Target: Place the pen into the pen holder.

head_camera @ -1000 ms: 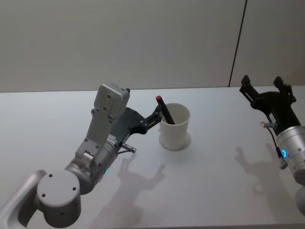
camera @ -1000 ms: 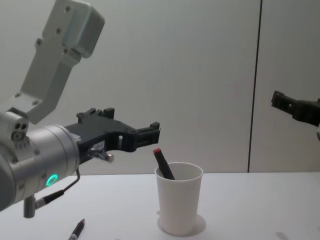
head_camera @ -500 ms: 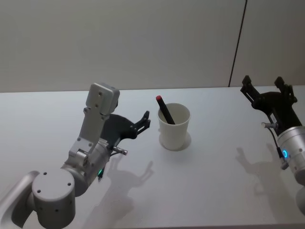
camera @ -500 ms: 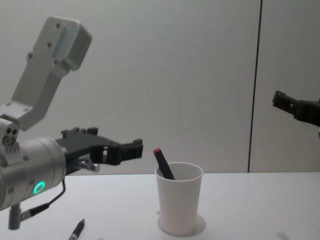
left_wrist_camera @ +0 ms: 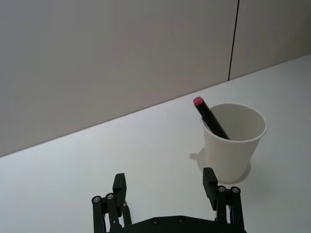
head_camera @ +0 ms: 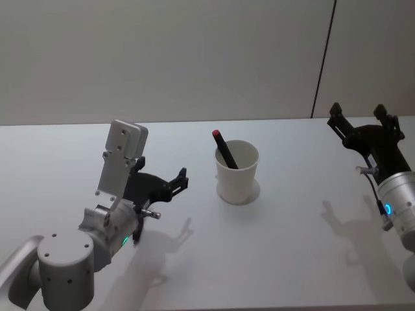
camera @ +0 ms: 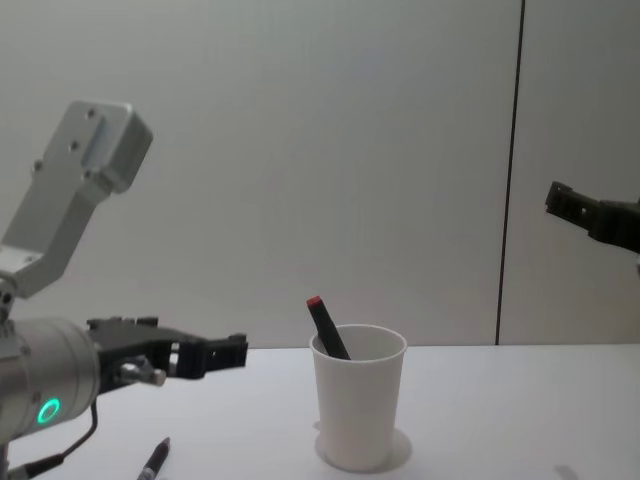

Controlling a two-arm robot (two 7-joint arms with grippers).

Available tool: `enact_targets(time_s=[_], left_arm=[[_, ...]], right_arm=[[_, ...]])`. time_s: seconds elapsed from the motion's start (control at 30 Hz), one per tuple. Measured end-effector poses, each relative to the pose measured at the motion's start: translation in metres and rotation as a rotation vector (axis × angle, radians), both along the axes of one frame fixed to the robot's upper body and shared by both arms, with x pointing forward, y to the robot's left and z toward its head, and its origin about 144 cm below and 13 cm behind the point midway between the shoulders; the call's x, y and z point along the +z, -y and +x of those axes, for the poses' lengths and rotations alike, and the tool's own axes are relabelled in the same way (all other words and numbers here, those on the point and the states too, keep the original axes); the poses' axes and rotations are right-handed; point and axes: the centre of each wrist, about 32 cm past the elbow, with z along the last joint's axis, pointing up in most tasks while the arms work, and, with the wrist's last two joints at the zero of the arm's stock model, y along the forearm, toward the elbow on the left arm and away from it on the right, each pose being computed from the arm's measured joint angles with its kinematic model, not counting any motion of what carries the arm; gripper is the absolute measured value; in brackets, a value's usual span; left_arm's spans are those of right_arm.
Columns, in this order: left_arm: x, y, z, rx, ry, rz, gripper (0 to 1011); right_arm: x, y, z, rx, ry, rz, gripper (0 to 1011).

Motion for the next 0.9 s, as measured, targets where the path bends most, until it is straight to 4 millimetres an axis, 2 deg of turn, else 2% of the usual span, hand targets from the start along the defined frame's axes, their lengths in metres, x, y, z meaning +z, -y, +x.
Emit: enact_targets(time_s=[0.9], left_arm=[[-0.021, -0.015, 0.019, 0.048, -0.214, 0.096, 1004]], right_arm=[[0.0, 0.0, 0.0, 0.0, 0.0, 0.0, 1001]])
